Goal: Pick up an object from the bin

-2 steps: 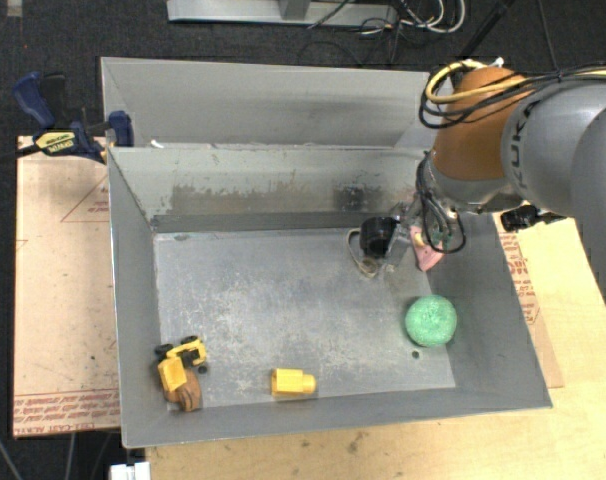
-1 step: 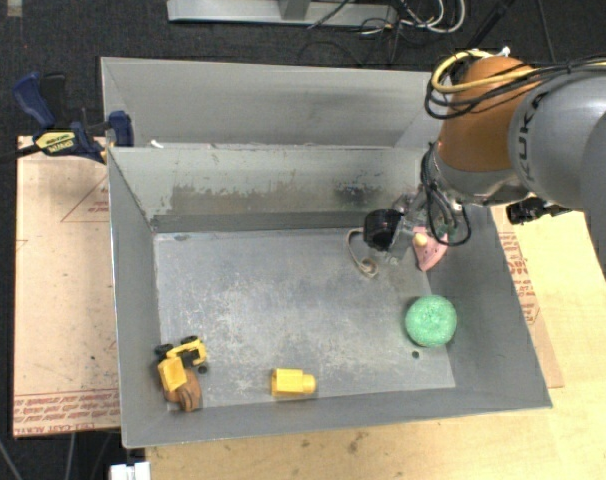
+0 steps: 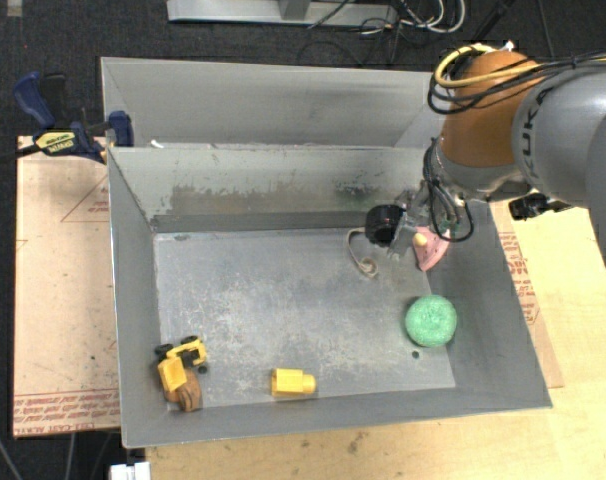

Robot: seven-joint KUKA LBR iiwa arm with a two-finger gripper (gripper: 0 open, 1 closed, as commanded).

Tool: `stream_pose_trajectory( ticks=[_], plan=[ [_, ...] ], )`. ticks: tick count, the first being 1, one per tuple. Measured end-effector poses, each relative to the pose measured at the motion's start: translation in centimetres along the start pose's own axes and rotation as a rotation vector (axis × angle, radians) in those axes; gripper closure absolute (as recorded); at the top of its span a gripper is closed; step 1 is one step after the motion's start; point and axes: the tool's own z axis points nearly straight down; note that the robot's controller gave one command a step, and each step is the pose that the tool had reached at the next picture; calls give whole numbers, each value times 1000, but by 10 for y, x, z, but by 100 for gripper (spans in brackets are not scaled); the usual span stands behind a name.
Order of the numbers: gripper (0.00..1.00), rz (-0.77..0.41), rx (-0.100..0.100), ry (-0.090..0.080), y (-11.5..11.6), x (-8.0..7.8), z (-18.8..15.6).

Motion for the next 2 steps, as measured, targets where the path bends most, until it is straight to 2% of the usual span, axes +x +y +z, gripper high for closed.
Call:
stream_pose_trajectory(
  ticks=[2],
  plan=[
    [100,-1,1,5,0,1,-21]
  ],
)
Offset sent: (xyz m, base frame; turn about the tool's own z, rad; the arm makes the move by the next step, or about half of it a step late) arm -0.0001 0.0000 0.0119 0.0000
